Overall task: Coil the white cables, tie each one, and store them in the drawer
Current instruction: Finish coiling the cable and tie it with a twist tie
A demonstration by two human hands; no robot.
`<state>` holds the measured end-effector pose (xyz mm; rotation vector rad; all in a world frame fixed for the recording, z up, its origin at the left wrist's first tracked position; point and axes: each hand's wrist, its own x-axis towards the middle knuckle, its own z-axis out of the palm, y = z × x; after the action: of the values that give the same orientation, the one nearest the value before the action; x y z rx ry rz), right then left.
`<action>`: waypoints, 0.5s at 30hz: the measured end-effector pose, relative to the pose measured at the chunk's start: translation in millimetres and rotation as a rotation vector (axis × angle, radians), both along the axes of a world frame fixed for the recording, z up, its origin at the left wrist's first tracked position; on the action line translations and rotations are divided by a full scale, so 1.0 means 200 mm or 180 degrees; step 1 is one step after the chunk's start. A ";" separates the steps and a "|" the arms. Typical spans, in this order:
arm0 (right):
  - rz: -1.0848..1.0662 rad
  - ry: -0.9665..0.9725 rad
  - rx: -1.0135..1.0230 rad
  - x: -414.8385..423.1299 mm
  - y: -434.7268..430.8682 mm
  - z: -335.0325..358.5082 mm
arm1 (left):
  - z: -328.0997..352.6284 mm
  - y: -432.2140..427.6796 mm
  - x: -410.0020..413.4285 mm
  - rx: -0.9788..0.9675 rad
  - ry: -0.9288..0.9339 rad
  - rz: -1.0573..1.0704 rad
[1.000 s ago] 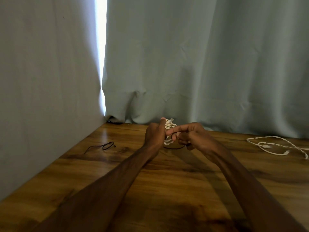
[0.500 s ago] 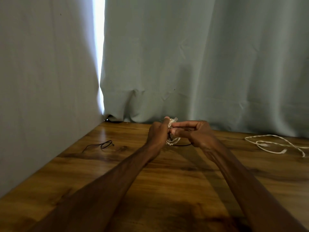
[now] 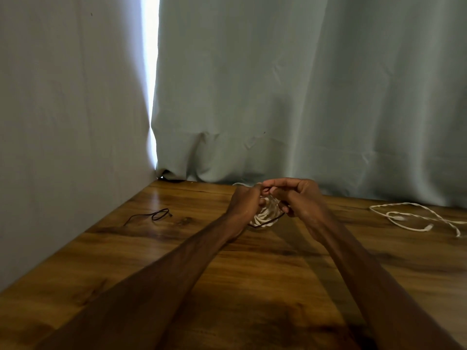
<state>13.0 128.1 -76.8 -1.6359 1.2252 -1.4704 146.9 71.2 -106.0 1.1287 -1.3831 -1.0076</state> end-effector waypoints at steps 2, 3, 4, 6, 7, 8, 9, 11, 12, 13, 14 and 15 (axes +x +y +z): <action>-0.0144 0.0299 -0.0221 0.01 -0.01 -0.01 | 0.00 0.01 -0.01 0.0016 -0.0068 0.0122; -0.0190 0.0421 -0.0313 0.02 -0.01 -0.01 | -0.01 0.01 -0.01 0.0025 -0.0087 0.0156; -0.0219 0.0516 -0.0392 0.03 -0.02 -0.02 | -0.01 0.02 -0.01 0.0024 -0.0089 0.0180; -0.0265 0.0652 -0.0517 0.03 -0.03 -0.03 | -0.01 0.02 -0.01 0.0024 -0.0118 0.0251; -0.0297 0.0721 -0.0573 0.03 -0.03 -0.03 | -0.01 0.02 0.00 0.0023 -0.0142 0.0295; -0.0336 0.0796 -0.0635 0.03 -0.03 -0.03 | -0.01 0.02 0.00 0.0012 -0.0147 0.0332; -0.0377 0.0877 -0.0699 0.03 -0.03 -0.03 | -0.01 0.02 0.00 0.0000 -0.0114 0.0355; -0.0446 0.1043 -0.0813 0.02 -0.03 -0.03 | 0.00 0.01 0.00 0.0009 -0.0018 0.0323; -0.0496 0.1140 -0.0867 0.02 -0.03 -0.03 | 0.00 0.01 -0.01 0.0020 0.0023 0.0290; -0.0575 0.1250 -0.0925 0.02 -0.03 -0.03 | -0.01 0.01 -0.01 0.0032 0.0042 0.0256; -0.0671 0.1368 -0.0978 0.01 -0.04 -0.03 | -0.01 0.02 -0.01 0.0052 0.0040 0.0220; -0.0777 0.1502 -0.1013 0.00 -0.05 -0.03 | 0.00 0.02 -0.01 0.0076 0.0053 0.0190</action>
<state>12.9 118.8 -83.8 -2.2024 1.5486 -1.5350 145.1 76.0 -106.7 1.1701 -1.3198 -0.9908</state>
